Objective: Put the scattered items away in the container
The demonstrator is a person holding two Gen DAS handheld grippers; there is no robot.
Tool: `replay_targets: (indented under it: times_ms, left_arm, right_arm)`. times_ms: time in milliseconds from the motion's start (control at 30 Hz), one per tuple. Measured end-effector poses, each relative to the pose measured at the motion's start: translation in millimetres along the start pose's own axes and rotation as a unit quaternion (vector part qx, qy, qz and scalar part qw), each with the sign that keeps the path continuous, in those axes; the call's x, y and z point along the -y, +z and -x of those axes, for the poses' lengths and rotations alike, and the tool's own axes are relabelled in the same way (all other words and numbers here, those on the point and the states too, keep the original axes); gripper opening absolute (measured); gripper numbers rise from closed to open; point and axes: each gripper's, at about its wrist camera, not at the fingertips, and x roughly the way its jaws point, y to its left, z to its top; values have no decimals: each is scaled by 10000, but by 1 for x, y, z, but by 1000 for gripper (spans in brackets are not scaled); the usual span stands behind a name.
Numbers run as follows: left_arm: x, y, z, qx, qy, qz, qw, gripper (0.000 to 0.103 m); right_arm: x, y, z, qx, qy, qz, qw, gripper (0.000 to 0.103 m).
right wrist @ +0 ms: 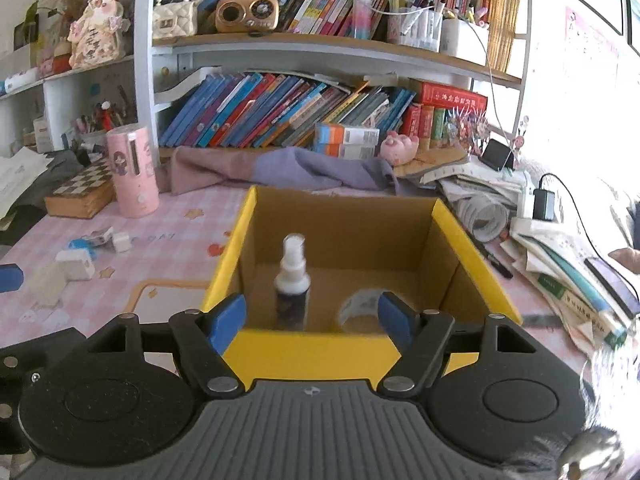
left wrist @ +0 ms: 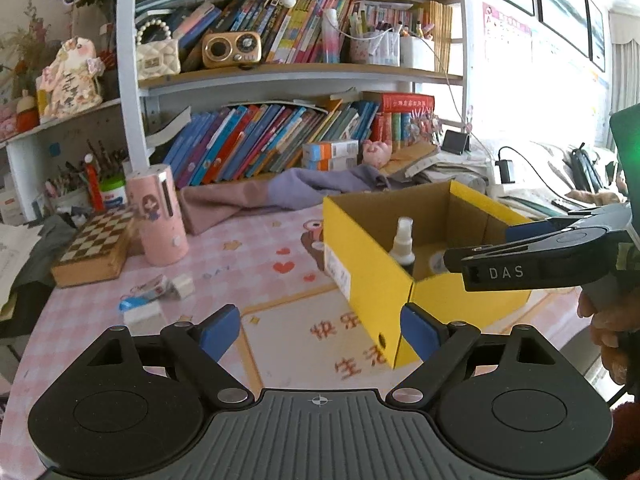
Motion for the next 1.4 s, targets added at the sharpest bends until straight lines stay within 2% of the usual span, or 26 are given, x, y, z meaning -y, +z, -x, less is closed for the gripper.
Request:
replay_targets:
  times_ms: [467,933,1100,1200,1400]
  left_arm:
    - [-24,-36,41,-265,151,36,9995,90]
    - [-40,-66,64,-645,353,317,9968,90]
    - [-48,-72,70,-720,495,432,9952,90]
    - [-52,-74,71,-775,631,497,9938,96]
    - [-64,-76,77,-773,834,625,9915,96]
  right_arm:
    - [-42,-35,29,-306,140,-101,9994,74]
    - [-74,-61,32,-1113,722,-69,9911,79]
    - [-85,-65,33,-1269,911,14,9877,80]
    - [-93,-65,34,-1286,1063,119,9859,80]
    - [-107,-63,35,-1302,1349,287,9818,80]
